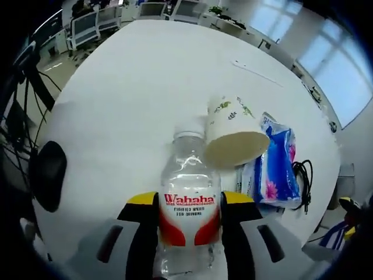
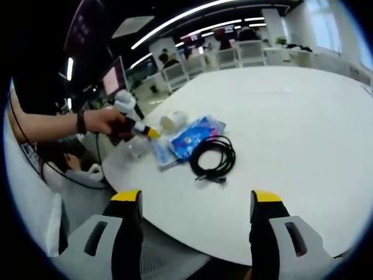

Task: Arrange the tabletop items into an orderly group along one side of the table until the central work area is clear of visible clutter.

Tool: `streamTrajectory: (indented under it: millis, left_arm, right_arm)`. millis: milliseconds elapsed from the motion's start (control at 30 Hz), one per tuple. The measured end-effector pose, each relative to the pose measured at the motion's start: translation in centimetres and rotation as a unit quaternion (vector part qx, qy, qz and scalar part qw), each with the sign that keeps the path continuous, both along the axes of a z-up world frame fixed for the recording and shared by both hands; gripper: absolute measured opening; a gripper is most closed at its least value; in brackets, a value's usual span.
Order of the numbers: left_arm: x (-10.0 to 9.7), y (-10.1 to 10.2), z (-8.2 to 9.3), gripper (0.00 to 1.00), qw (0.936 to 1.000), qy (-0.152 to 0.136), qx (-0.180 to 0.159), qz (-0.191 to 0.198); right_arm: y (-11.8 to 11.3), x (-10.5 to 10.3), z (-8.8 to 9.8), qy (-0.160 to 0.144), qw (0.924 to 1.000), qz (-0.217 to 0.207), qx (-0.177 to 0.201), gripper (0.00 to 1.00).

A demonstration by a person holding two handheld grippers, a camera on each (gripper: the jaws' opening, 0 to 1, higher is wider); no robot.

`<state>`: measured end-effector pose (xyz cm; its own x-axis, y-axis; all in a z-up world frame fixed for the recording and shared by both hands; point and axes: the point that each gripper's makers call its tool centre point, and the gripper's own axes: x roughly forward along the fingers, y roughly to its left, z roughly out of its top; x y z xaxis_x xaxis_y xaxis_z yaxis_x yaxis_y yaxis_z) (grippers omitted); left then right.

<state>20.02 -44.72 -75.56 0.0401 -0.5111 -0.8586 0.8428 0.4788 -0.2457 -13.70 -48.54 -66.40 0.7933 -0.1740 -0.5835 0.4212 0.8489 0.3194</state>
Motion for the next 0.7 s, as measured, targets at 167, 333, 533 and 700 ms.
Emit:
streamTrajectory:
  millis: [167, 333, 533, 700]
  left_arm:
    - [0.7, 0.6, 0.0, 0.41, 1.0, -0.006, 0.003, 0.002]
    - [1.2, 1.2, 0.0, 0.41, 0.9999, -0.008, 0.008, 0.006]
    - [1.6, 1.9, -0.1, 0.41, 0.9998, -0.008, 0.015, 0.006]
    - [1.5, 2.2, -0.1, 0.42, 0.9998, -0.006, 0.018, -0.007]
  right_arm:
    - [0.1, 0.0, -0.2, 0.001, 1.0, 0.002, 0.002, 0.74]
    - [0.2, 0.3, -0.2, 0.001, 1.0, 0.004, 0.002, 0.74]
    - [0.2, 0.6, -0.1, 0.0, 1.0, 0.007, 0.001, 0.74]
    - [0.0, 0.9, -0.1, 0.001, 0.9999, 0.01, -0.001, 0.74]
